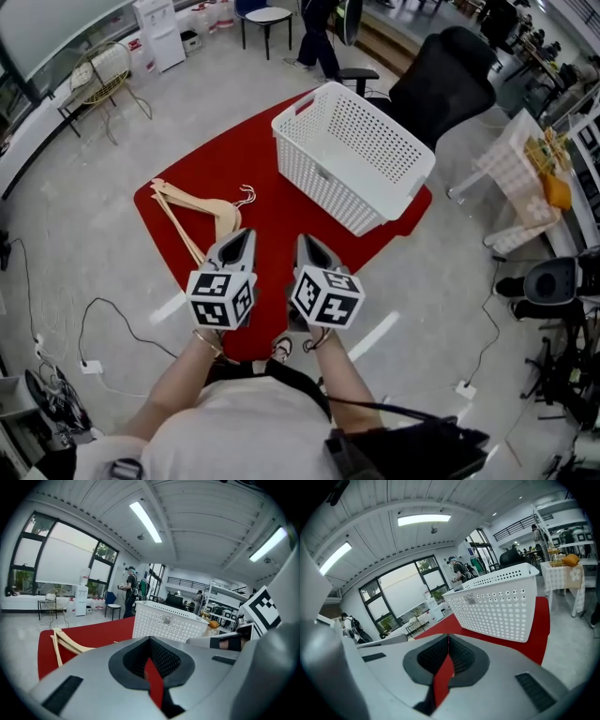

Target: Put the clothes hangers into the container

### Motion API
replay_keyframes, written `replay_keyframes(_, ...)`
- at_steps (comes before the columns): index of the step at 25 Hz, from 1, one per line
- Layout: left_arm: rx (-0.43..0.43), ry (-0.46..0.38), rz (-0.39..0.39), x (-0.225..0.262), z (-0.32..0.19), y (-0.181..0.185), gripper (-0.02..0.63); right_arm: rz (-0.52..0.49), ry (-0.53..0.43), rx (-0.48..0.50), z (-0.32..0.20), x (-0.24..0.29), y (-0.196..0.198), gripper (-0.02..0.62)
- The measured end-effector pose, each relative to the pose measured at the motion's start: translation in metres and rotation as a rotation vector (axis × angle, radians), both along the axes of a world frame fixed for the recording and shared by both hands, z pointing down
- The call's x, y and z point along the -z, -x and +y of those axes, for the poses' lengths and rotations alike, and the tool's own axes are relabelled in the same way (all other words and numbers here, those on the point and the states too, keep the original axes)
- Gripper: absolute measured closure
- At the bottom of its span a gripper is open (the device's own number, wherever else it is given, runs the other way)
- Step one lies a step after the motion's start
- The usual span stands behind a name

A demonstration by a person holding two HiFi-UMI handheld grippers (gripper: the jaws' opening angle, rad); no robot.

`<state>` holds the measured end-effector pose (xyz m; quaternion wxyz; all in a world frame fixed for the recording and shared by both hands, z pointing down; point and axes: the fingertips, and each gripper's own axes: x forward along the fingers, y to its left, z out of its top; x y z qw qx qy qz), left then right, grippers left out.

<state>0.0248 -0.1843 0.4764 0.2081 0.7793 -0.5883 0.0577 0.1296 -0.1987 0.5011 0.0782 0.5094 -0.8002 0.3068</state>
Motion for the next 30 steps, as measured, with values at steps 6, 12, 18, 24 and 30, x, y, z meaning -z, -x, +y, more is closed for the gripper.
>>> replay_keyframes(6, 0.062, 0.035, 0.009, -0.016, -0.001, 0.049, 0.604, 0.033, 0.017, 0.059, -0.003, -0.013, 0.048, 0.578)
replay_keyframes(12, 0.175, 0.077, 0.015, -0.035, 0.007, 0.107, 0.604, 0.064, 0.043, 0.131, -0.012, -0.033, 0.099, 0.578)
replay_keyframes(18, 0.272, 0.102, 0.027, -0.046, 0.021, 0.154, 0.604, 0.087, 0.061, 0.212, -0.011, -0.046, 0.146, 0.577)
replay_keyframes(24, 0.308, 0.132, 0.049, -0.068, 0.027, 0.189, 0.604, 0.115, 0.099, 0.252, -0.01, -0.068, 0.178, 0.577)
replay_keyframes(30, 0.303, 0.165, 0.065, -0.085, 0.021, 0.206, 0.604, 0.163, 0.148, 0.256, -0.015, -0.09, 0.191, 0.572)
